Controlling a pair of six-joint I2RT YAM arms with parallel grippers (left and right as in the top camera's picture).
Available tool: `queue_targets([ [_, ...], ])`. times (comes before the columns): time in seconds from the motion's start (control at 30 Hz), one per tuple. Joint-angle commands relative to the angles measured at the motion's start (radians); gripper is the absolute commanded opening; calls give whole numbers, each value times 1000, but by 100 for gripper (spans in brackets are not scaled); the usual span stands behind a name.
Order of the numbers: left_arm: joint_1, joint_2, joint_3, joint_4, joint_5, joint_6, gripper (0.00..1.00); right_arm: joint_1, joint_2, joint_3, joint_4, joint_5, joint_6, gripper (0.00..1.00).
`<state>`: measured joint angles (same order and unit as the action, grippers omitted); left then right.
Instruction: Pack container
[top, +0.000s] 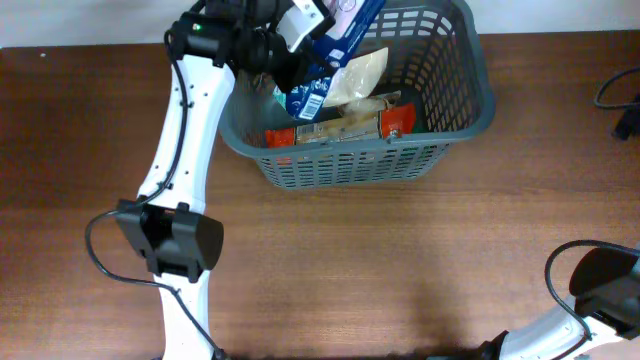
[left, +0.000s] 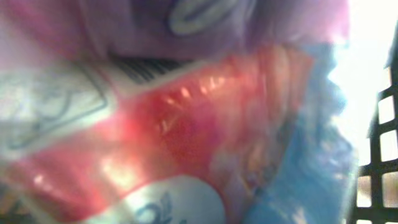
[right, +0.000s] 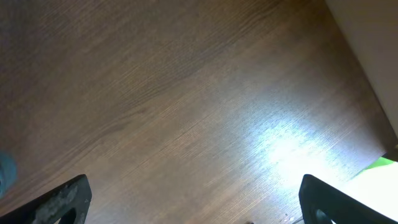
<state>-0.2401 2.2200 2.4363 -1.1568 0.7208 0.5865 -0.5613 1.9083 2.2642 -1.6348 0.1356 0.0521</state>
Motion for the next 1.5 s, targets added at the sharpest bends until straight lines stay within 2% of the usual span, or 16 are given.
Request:
queue_targets([
  [0.0,-4,29,3,-12,19,5,2,-3,-4,-3,1,-5,9,99],
  [0.03,-4,37,3,-18,19,4,2,-3,-4,-3,1,-5,9,99],
  [0.13,-4,55,3,-40,19,4,12,-3,-4,-3,1,-5,9,99],
  [0.2,-4,61,3,-49,16,5,13,-3,-4,-3,1,-5,9,99],
  [0.23,-4,63,3,-52,15,5,19,-3,-4,-3,1,-5,9,99],
  [0.27,-4,63,3,-53,15,5,32,-3,-4,-3,1,-5,9,99],
  [0.3,-4,63,3,-53,15,5,56,-3,-4,-3,1,-5,9,99],
  [0.33,-4,63,3,-52,15,5,72,-3,-4,-3,1,-5,9,99],
  [0.57,-1,62,4,-52,16,-25,80,-3,-4,-3,1,-5,9,99],
  [0.77,16,61,50,-53,35,-110,83,-3,-4,-3,1,-5,9,99],
  [0.9,57,48,164,-58,218,-149,87,-3,-4,-3,1,-5,9,99],
  [1.0,117,27,314,-56,426,-149,87,-3,-4,-3,1,-5,9,99],
  [1.07,154,11,384,-57,474,-175,87,-3,-4,-3,1,-5,9,99],
  [1.2,233,-45,491,-90,481,-250,87,-3,-4,-3,1,-5,9,99],
  [1.33,315,-121,552,-173,472,-249,100,-3,-4,-3,1,-5,9,99],
  [1.47,407,-211,570,-278,433,-249,99,-3,-4,-3,1,-5,9,99],
])
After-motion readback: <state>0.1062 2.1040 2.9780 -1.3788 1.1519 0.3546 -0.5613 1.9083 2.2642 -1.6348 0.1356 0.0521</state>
